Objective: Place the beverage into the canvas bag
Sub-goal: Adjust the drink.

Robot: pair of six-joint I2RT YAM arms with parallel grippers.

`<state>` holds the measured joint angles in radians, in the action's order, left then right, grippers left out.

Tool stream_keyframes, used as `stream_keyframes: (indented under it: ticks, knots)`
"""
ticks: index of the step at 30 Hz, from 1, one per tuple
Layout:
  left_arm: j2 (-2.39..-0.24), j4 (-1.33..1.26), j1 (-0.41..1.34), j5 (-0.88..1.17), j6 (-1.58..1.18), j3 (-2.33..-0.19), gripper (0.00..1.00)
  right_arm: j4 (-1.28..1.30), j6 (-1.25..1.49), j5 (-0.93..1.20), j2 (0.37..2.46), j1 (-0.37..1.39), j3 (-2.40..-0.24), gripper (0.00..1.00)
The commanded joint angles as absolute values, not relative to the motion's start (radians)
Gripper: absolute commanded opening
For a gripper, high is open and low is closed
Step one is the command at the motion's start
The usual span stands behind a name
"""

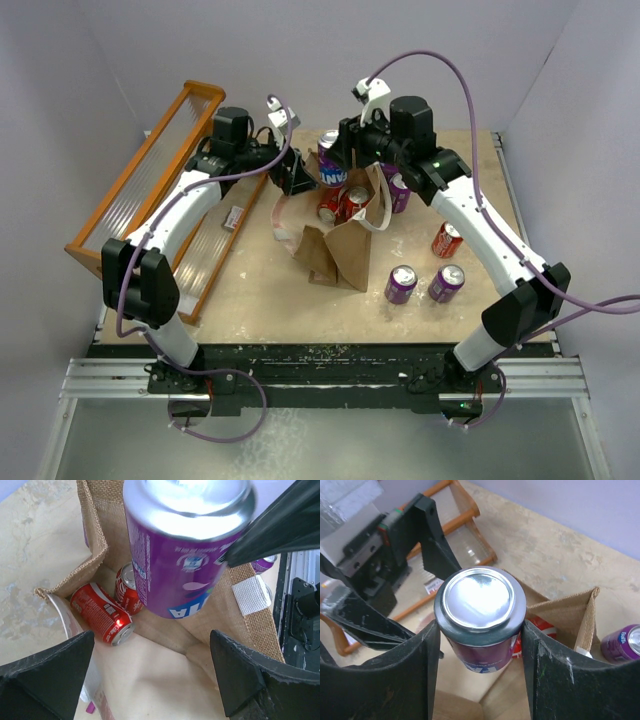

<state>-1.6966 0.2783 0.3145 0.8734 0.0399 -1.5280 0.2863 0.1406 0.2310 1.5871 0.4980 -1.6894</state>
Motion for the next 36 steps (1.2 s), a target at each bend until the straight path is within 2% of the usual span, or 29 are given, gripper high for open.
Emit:
stream_keyframes:
  ticks: [1, 5, 10, 16, 18, 20, 23, 24, 26, 27, 28, 29, 31, 36]
  knots:
    - [-1.694, 0.017, 0.308, 0.986, -0.043, -1.537, 0.99, 0.145, 0.247, 0.277, 1.542, 0.488, -1.802, 0.00]
    - [-1.711, -0.136, 0.310, 1.076, -0.143, -1.533, 0.99, 0.125, 0.278, 0.292, 1.542, 0.486, -1.812, 0.00]
    - [-1.733, -0.242, 0.313, 1.095, -0.226, -1.524, 1.00, 0.088, 0.337, 0.304, 1.542, 0.486, -1.810, 0.00]
    - [-1.729, -0.322, 0.333, 1.097, -0.276, -1.490, 0.91, 0.050, 0.381, 0.304, 1.537, 0.486, -1.803, 0.00]
    - [-1.730, -0.354, 0.336, 1.092, -0.304, -1.481, 0.85, 0.046, 0.388, 0.302, 1.537, 0.486, -1.800, 0.00]
    - [-1.730, -0.369, 0.336, 1.087, -0.320, -1.484, 0.74, 0.041, 0.397, 0.299, 1.534, 0.486, -1.789, 0.00]
    - [-1.729, -0.344, 0.336, 1.090, -0.303, -1.506, 0.46, 0.020, 0.400, 0.289, 1.521, 0.486, -1.761, 0.00]
    - [-1.728, -0.303, 0.336, 1.091, -0.270, -1.521, 0.35, 0.013, 0.395, 0.286, 1.516, 0.484, -1.748, 0.08]
    - [-1.725, -0.154, 0.336, 1.086, -0.139, -1.569, 0.09, 0.011, 0.383, 0.284, 1.507, 0.483, -1.728, 0.39]
    - [-1.722, -0.063, 0.336, 1.069, -0.064, -1.599, 0.00, 0.009, 0.369, 0.297, 1.504, 0.483, -1.722, 0.57]
    - [-1.719, 0.021, 0.336, 1.042, 0.016, -1.629, 0.00, 0.014, 0.352, 0.312, 1.503, 0.483, -1.721, 0.76]
    - [-1.718, 0.109, 0.336, 1.017, 0.097, -1.672, 0.00, 0.034, 0.336, 0.324, 1.503, 0.483, -1.728, 0.86]
    - [-1.717, 0.259, 0.336, 0.955, 0.245, -1.740, 0.00, 0.067, 0.314, 0.343, 1.508, 0.482, -1.747, 0.96]
    - [-1.713, 0.431, 0.336, 0.850, 0.426, -1.844, 0.00, 0.098, 0.332, 0.379, 1.542, 0.480, -1.783, 0.98]
